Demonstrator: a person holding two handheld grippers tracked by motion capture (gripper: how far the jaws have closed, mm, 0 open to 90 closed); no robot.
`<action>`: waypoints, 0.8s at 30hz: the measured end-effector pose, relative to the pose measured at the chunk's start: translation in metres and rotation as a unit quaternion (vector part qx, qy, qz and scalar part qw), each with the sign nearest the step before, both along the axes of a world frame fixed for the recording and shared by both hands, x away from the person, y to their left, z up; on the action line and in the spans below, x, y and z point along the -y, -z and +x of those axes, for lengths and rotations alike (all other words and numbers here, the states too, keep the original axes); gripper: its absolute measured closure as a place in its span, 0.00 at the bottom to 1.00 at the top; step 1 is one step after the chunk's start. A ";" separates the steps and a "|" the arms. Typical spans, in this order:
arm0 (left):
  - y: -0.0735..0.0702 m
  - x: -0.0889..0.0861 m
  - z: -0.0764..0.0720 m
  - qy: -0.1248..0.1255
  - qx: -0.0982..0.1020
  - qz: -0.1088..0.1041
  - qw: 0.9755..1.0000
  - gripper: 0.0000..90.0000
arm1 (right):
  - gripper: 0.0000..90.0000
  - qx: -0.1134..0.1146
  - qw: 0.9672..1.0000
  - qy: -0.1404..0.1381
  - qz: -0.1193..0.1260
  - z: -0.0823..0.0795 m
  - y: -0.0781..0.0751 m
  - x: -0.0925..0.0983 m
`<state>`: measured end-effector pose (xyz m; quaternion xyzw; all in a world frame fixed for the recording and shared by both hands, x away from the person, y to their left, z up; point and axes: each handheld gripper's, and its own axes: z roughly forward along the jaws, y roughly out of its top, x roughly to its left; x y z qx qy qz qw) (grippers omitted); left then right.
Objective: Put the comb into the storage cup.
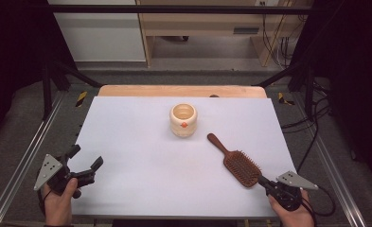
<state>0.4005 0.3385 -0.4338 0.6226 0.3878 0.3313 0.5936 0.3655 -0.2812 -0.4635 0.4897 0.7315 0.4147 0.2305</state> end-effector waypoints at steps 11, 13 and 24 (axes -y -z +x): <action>0.000 0.000 0.000 0.000 -0.002 0.001 1.000 0.02 | 1.00 -0.018 1.000 -0.007 -0.006 0.001 0.004 -0.002; 0.000 0.000 0.000 0.000 -0.001 0.001 1.000 0.02 | 1.00 -0.021 1.000 -0.008 -0.007 0.001 0.005 -0.002; 0.001 0.001 0.001 0.001 -0.003 0.002 1.000 0.02 | 1.00 -0.022 1.000 -0.010 -0.005 0.000 0.005 -0.003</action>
